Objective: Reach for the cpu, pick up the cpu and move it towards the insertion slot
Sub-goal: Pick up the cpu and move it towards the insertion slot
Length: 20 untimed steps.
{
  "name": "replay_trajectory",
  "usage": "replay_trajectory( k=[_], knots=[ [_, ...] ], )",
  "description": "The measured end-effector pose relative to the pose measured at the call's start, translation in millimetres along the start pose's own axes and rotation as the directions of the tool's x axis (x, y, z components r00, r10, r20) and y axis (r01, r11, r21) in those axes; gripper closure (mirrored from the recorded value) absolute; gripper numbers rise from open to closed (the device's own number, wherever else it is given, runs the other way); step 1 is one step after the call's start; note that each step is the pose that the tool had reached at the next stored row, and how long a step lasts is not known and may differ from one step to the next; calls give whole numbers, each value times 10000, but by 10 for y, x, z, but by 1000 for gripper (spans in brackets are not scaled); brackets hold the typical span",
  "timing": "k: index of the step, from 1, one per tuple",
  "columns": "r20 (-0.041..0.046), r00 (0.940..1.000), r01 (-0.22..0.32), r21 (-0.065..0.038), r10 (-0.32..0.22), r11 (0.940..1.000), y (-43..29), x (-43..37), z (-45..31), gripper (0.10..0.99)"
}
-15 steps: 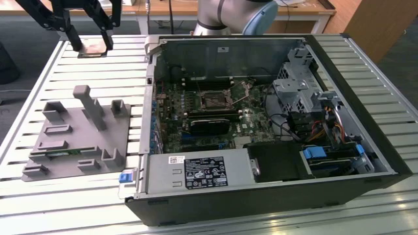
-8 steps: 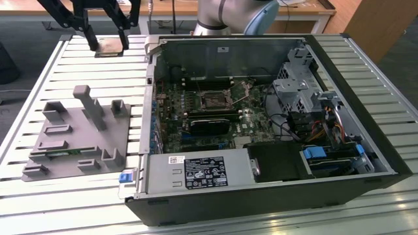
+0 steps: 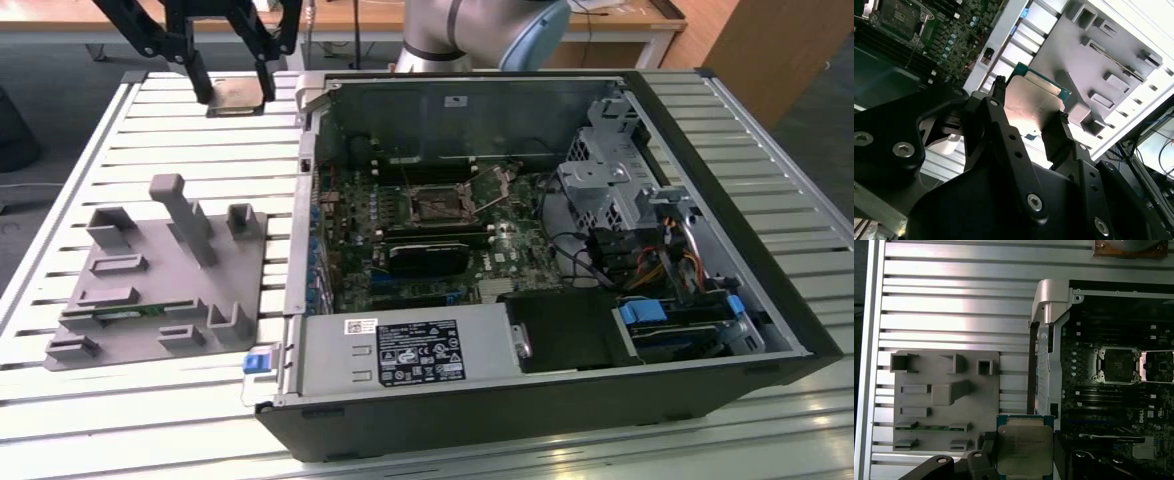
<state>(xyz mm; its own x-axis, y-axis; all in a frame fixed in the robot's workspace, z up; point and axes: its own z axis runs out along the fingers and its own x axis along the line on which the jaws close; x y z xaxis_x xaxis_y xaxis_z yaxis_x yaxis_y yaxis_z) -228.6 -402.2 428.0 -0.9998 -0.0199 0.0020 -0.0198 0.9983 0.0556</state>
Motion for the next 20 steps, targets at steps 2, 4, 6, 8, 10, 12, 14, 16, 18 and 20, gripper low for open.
replay_trajectory(
  k=[2,4,6,8,10,12,14,16,18,20],
  knots=[
    [-2,10000,0,0,0,10000,0,-25,0,545],
    [-3,10000,-1,0,1,10000,-1,-54,0,545],
    [-6,10000,-1,0,1,10000,-1,-81,0,545],
    [-8,10000,-1,0,1,10000,-2,-104,0,545],
    [-10,10000,-1,0,1,10000,-2,-127,0,545],
    [-11,10000,0,-1,0,10000,-3,-153,0,545],
    [-12,10000,0,0,0,10000,-3,-178,-1,545],
    [-13,10000,0,0,0,10000,-4,-200,-1,545],
    [-14,10000,-1,-1,1,10000,-4,-222,-1,545],
    [-15,10000,-1,0,1,10000,-5,-245,-1,545]
  ],
)
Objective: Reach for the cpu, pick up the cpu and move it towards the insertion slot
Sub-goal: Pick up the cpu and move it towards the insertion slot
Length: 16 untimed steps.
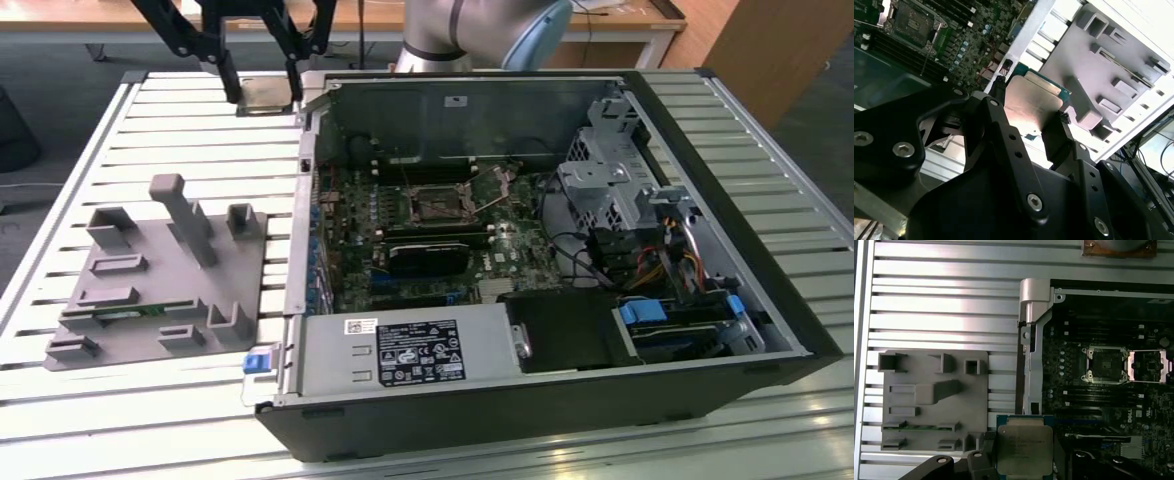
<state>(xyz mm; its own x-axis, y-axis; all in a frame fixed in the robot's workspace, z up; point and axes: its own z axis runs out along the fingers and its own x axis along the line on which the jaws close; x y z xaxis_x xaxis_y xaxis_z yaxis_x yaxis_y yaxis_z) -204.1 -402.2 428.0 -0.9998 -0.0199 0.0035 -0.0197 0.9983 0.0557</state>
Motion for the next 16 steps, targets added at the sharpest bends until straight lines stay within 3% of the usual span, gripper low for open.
replay_trajectory(
  k=[16],
  knots=[
    [-5,10000,0,0,0,10000,-3,-164,-1,545]
  ],
)
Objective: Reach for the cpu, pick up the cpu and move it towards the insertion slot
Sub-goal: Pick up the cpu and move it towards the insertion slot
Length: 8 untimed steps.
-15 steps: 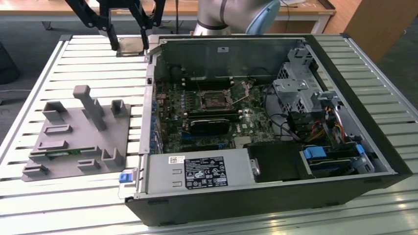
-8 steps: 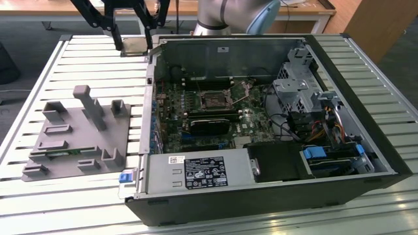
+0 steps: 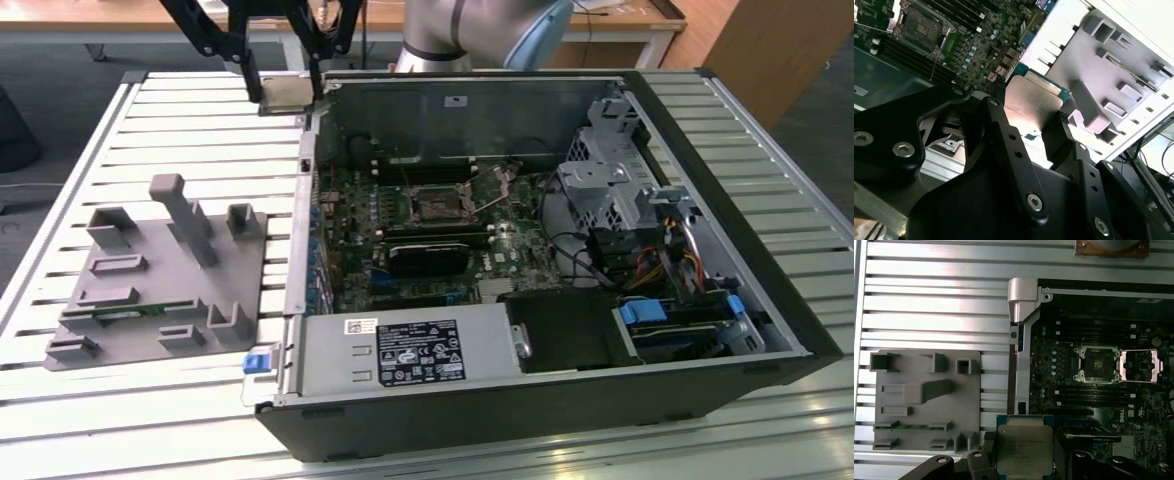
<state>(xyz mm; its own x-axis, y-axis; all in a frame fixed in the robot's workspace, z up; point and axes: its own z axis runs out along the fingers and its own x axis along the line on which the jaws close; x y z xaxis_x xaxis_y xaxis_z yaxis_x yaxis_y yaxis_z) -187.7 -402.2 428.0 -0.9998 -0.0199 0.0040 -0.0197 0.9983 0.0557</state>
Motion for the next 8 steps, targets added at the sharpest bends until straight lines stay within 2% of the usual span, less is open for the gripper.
replay_trajectory(
  k=[8],
  knots=[
    [-4,10000,0,0,0,10000,-2,-164,-1,545]
  ],
)
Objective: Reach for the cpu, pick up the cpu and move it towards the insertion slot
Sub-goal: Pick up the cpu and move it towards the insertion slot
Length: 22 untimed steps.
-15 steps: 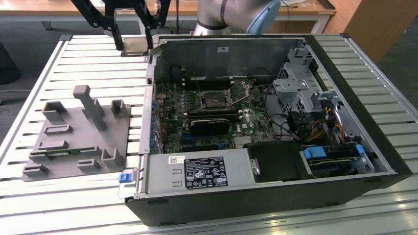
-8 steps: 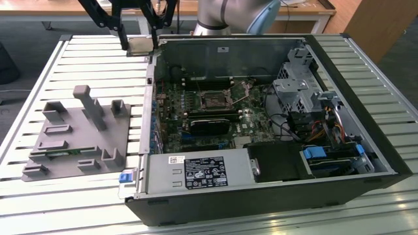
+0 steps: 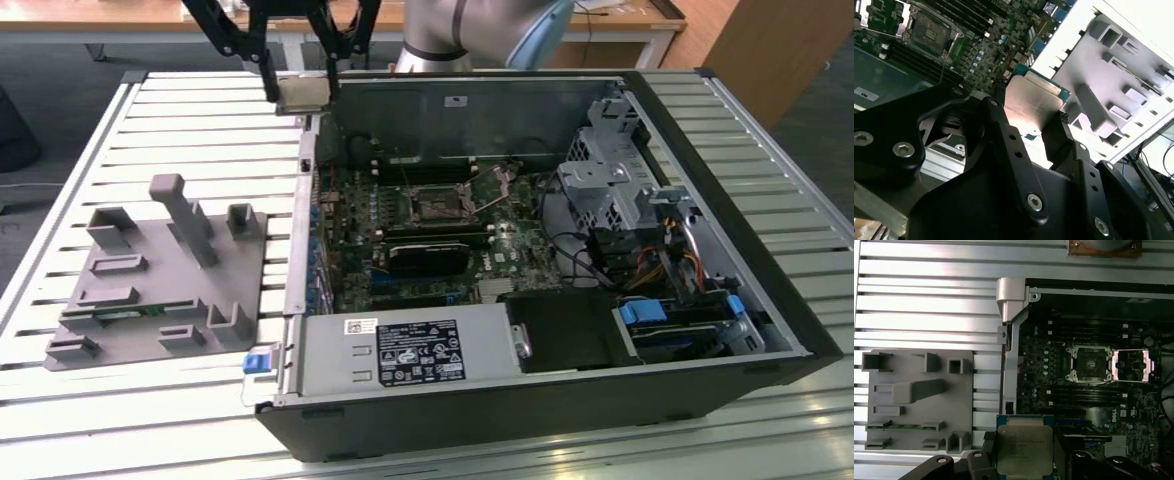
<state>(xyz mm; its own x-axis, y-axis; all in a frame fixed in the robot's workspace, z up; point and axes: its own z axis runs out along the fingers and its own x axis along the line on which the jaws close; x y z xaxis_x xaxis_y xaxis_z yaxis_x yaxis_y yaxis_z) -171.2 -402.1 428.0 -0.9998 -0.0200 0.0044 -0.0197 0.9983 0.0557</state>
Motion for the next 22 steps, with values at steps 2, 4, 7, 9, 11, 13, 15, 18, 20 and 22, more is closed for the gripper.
replay_trajectory(
  k=[2,4,7,9,11,13,15,18,20,22],
  knots=[
    [-3,10000,-1,1,1,10000,1,-59,-1,545],
    [-4,10000,0,0,0,10000,7,-113,0,545],
    [-5,10000,0,0,0,10000,37,-169,2,545],
    [-4,10000,1,0,-1,10000,63,-202,3,545],
    [-5,10000,1,0,-1,10000,91,-237,5,545],
    [-5,10000,1,1,-1,10000,122,-274,7,545],
    [-4,10000,1,0,-1,10000,149,-313,9,545],
    [-4,10000,1,-1,-1,10000,177,-393,10,545],
    [-5,10000,3,0,-3,10000,194,-468,11,545],
    [-4,10000,1,-2,-1,10000,212,-543,13,545]
  ],
)
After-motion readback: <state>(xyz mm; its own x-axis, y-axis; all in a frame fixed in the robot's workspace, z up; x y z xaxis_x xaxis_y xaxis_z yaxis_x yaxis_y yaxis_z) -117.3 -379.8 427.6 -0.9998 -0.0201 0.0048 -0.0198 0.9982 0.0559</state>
